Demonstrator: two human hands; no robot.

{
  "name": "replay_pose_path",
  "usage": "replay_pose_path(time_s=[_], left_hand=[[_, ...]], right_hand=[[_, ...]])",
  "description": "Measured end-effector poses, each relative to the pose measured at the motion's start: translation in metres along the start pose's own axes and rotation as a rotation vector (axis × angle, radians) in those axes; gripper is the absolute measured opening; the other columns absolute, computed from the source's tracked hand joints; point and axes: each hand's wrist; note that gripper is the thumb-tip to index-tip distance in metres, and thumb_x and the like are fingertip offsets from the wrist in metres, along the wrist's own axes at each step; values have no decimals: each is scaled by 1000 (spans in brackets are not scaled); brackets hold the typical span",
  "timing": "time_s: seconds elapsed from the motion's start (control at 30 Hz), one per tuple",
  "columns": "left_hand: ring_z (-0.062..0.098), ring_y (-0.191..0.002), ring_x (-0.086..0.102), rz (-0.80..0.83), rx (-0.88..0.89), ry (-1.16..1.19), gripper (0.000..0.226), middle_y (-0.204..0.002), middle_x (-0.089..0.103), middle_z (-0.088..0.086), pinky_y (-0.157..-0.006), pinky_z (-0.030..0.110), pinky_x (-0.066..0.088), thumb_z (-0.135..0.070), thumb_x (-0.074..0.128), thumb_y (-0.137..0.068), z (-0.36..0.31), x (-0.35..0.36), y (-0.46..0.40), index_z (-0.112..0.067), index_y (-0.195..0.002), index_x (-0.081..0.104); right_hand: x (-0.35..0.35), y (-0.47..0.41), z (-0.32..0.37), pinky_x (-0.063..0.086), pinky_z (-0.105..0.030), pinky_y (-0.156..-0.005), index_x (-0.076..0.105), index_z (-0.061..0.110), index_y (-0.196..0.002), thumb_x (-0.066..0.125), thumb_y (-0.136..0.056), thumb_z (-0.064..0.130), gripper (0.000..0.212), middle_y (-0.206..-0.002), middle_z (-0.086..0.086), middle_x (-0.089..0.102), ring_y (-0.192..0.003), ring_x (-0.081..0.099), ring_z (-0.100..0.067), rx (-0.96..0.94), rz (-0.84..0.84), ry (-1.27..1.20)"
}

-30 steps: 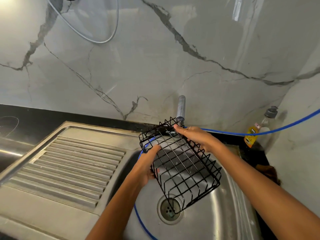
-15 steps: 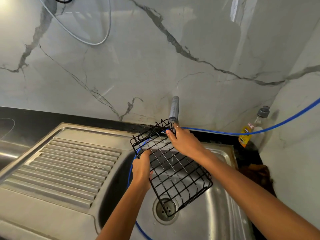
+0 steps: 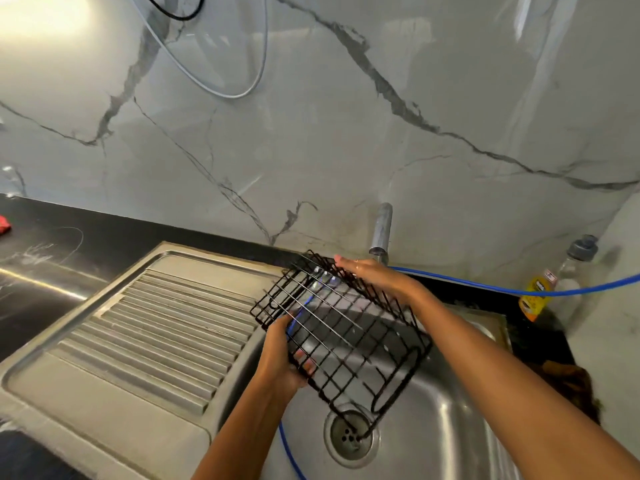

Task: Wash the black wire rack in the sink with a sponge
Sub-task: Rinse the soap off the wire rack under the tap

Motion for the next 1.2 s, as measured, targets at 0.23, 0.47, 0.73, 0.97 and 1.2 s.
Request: replay_pose_path(time_s=[0.23, 0.47, 0.73, 0.97, 1.2], left_hand=[[22, -51, 56, -20, 32, 125, 21, -66, 64, 7, -59, 33, 48, -27, 51, -91, 2, 15, 1, -13, -86, 66], [39, -125, 51, 3, -11, -50, 96, -152, 37, 14, -97, 49, 46, -46, 77, -55, 17, 14, -68, -20, -142, 46], [28, -131, 43, 11, 319, -420, 73, -149, 40, 7, -111, 45, 35, -22, 60, -88, -7, 52, -4, -22, -152, 24], [16, -123, 49, 255, 516, -867, 57, -140, 50, 1, -102, 31, 37, -27, 45, -98, 3, 86, 23, -27, -152, 27], [20, -140, 31, 427, 338, -1013, 44, -155, 31, 0, -113, 38, 23, -39, 30, -104, -5, 123, 29, -30, -147, 35]], right_hand=[[-14, 7, -5, 55, -28, -73, 42, 25, -142, 40, -93, 57, 59, -149, 0, 35, -116, 58, -22, 62, 15, 16], [-18, 36, -23, 54, -28, -79, 41, 27, -141, 40, -79, 77, 80, -130, -1, 51, -91, 65, -14, 206, -101, -129], [10, 82, -53, 37, -50, -102, 34, 29, -143, 71, -63, 63, 94, -148, -3, 37, -131, 39, -28, 263, -209, -294], [49, 129, -111, 52, -42, -74, 53, 27, -114, 77, -61, 43, 59, -118, -4, 56, -103, 57, -25, 290, -365, -771], [77, 147, -120, 49, -56, -88, 43, 32, -129, 78, -56, 45, 82, -129, 2, 51, -121, 50, -29, 228, -590, -975]])
Point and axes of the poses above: each hand's wrist, its own y-axis away from the middle knuckle, its own x-axis out of the palm, z = x × y
